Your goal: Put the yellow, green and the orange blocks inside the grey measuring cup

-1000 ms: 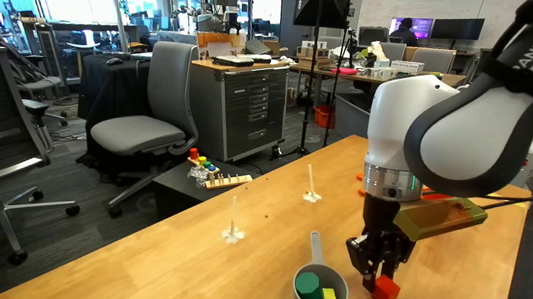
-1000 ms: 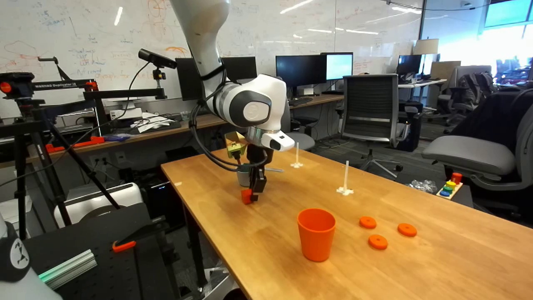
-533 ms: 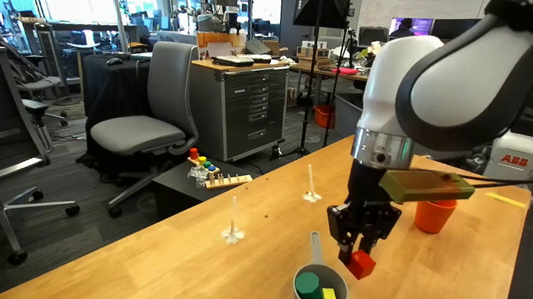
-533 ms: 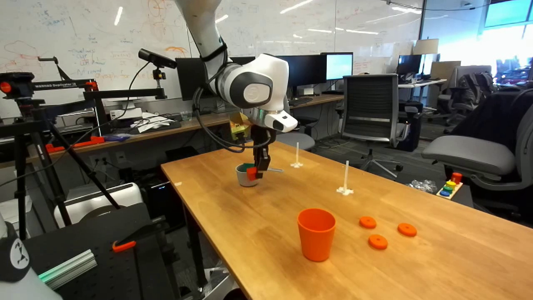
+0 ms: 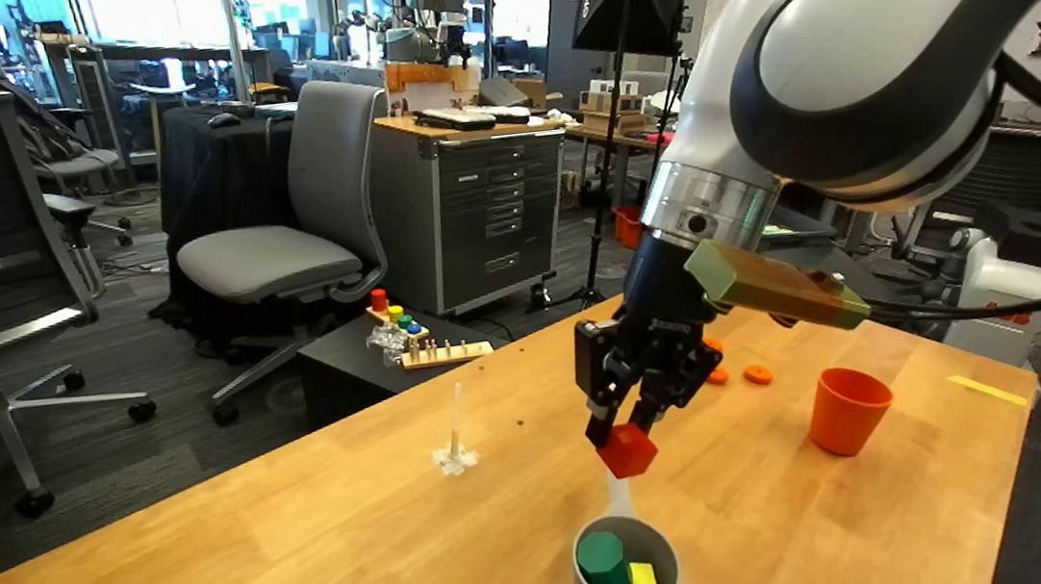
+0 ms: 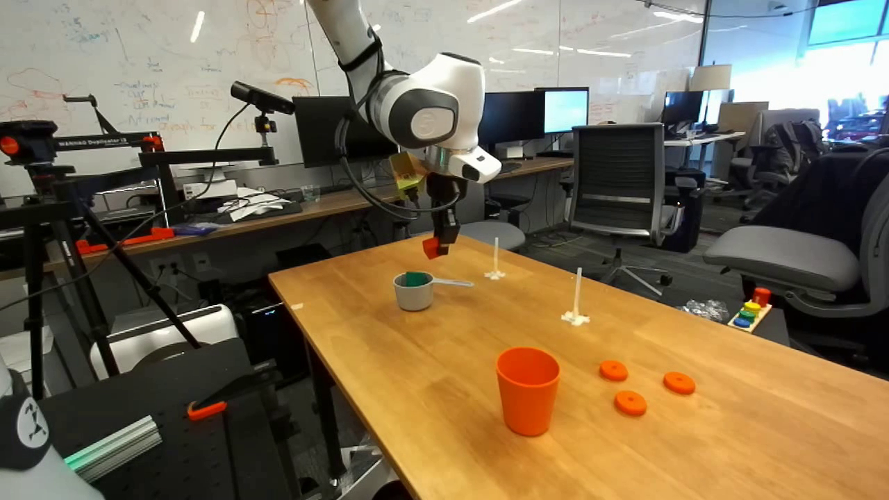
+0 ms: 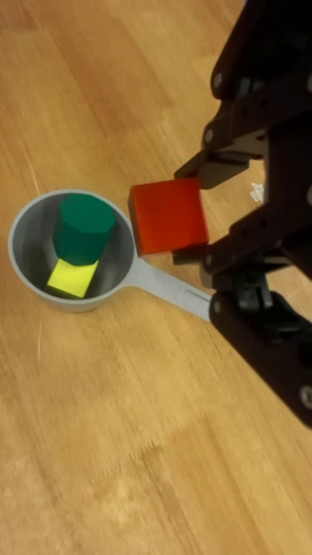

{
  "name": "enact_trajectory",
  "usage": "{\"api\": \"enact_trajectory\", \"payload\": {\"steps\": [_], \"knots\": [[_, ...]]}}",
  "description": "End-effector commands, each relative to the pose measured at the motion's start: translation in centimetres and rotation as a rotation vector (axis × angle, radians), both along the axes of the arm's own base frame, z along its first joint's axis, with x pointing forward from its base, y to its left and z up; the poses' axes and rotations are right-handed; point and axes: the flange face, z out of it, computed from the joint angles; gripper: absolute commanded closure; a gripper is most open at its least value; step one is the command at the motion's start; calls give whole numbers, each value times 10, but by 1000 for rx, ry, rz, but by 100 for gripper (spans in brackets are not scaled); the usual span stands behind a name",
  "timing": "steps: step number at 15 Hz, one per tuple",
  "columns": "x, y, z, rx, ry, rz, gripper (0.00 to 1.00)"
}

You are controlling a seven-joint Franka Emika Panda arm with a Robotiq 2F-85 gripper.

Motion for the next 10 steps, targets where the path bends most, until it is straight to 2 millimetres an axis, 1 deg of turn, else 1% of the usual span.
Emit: {"api": "enact_trajectory", "payload": {"steps": [1, 5, 10], "knots": [[14, 11, -4, 51, 10, 3, 86], [22, 10, -16, 73, 34, -20, 86], [32, -3, -29, 98, 72, -67, 86]]}}
